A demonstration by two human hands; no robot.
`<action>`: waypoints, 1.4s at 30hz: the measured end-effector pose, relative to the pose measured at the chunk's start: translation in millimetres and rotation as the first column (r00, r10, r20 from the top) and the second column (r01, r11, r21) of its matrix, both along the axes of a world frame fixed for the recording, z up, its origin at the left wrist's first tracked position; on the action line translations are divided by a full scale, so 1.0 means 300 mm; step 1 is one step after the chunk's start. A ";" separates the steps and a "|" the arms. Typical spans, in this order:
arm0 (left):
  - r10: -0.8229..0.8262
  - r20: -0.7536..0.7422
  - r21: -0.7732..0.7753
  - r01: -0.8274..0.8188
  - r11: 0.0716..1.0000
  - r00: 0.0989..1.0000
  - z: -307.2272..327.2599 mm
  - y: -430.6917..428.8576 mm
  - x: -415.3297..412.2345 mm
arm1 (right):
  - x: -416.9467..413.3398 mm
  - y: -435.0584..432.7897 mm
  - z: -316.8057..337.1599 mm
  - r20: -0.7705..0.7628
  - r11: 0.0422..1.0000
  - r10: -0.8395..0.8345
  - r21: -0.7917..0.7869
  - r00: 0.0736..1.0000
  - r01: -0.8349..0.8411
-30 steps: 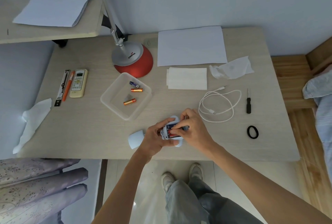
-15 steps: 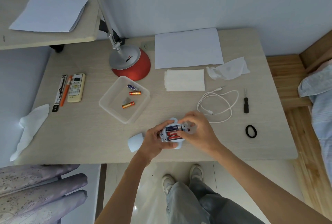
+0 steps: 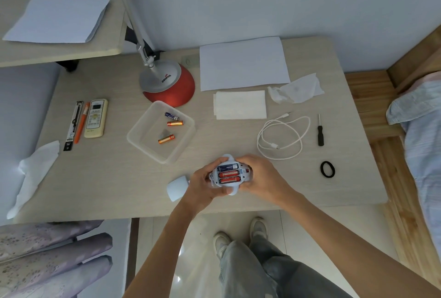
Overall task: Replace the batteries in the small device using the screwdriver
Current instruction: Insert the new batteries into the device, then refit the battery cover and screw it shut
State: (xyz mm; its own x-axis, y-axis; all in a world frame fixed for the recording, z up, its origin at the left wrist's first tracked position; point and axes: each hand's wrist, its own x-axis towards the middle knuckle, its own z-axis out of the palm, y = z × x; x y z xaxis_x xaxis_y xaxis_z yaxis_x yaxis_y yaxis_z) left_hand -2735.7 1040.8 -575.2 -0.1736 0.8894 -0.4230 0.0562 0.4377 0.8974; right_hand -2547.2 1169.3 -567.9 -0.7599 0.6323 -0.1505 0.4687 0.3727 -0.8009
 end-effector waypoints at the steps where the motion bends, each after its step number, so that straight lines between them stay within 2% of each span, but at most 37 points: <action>1: -0.025 -0.071 0.003 0.025 1.000 0.997 -0.002 -0.012 -0.003 | -0.001 0.000 0.001 0.004 1.000 -0.004 -0.003 1.000 0.004; 4: -0.043 -0.329 0.001 0.045 0.999 0.943 0.015 -0.085 -0.042 | -0.001 0.000 0.000 0.017 0.999 -0.023 -0.028 1.000 0.023; 8: -0.059 -0.676 0.012 0.090 0.996 0.735 0.056 -0.222 -0.151 | 0.003 -0.003 -0.004 0.023 0.999 -0.030 -0.034 0.999 0.030; 15: -0.170 -0.858 -0.141 0.095 0.985 0.485 0.066 -0.335 -0.284 | 0.002 -0.009 -0.013 0.035 0.999 -0.033 -0.021 0.999 0.034; 18: -0.184 -0.881 -0.154 0.103 0.983 0.436 0.063 -0.321 -0.283 | 0.003 -0.009 -0.007 0.042 0.999 -0.030 -0.013 0.999 0.031; 22: -0.195 -0.886 -0.149 0.141 0.979 0.420 0.048 -0.293 -0.269 | 0.002 -0.007 -0.009 0.037 1.000 -0.029 -0.004 0.999 0.029; 28: -0.217 -0.855 -0.157 0.165 0.974 0.470 0.050 -0.270 -0.272 | 0.000 -0.008 -0.016 0.033 1.000 -0.030 0.005 0.999 0.029; 35: -0.112 -0.861 0.038 0.283 0.958 0.495 0.177 -0.148 -0.159 | -0.004 -0.011 -0.019 0.039 0.999 -0.040 0.017 0.998 0.040; 38: -0.127 -0.841 0.070 0.339 0.938 0.525 0.200 -0.060 -0.089 | -0.008 -0.010 -0.022 0.041 0.999 -0.044 0.020 0.998 0.043; 42: -0.171 -0.772 0.078 0.358 0.931 0.612 0.183 0.028 -0.024 | -0.011 -0.010 -0.021 0.042 0.998 -0.064 0.009 0.997 0.063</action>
State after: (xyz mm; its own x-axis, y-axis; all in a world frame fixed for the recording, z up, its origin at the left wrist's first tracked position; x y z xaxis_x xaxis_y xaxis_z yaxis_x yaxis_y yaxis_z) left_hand -2742.8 1049.1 -520.3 -0.0861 0.9942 -0.0638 0.8239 0.1071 0.5565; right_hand -2550.6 1166.2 -574.4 -0.7113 0.6804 -0.1763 0.5249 0.3473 -0.7771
